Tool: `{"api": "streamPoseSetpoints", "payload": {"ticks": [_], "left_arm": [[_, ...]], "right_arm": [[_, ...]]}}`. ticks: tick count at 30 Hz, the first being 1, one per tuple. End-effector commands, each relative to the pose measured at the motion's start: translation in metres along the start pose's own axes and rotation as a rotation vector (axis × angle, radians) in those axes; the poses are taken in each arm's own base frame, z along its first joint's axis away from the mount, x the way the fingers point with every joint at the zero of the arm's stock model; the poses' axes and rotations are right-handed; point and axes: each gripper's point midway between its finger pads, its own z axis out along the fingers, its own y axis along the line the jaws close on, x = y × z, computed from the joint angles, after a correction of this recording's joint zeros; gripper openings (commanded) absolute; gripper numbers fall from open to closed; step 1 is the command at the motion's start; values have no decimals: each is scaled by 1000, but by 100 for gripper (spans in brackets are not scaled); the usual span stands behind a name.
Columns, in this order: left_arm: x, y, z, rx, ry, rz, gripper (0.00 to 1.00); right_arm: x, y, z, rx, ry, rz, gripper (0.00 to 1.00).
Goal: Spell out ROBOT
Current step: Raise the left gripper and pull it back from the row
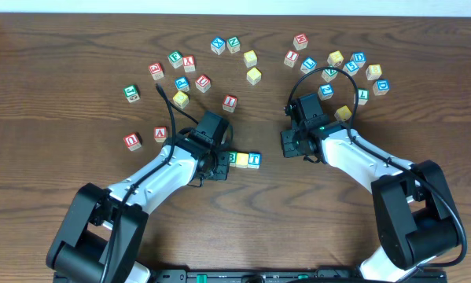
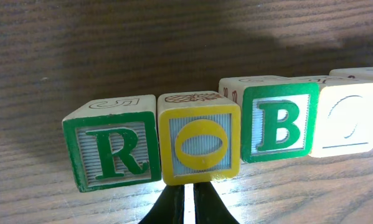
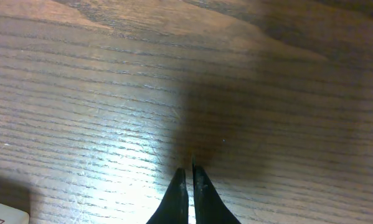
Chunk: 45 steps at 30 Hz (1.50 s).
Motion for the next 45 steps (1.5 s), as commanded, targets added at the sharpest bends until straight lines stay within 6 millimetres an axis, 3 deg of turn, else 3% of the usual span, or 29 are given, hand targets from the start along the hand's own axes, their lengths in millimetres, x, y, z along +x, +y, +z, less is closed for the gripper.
{"api": "streamPoseSetpoints", "payload": {"ticks": [1,23,36,40,45], "left_arm": [[3,1,4,9,16,21,8],[2,0,4,11,13,21,8],[16,1,3,15,69,7,8],[14,-1,-4,20,55,9,8],[4,-7,-28,46,-20,18,8]], "right_arm": [[-4,-1,1,-3,-6,-4,1],[-4,0,1,-6,-5,-4,1],[-5,0,1,-7,-9,-4,1],[-5,0,1,-7,-9,-4,1],[-5,0,1,-7,-9,-8,1]]}}
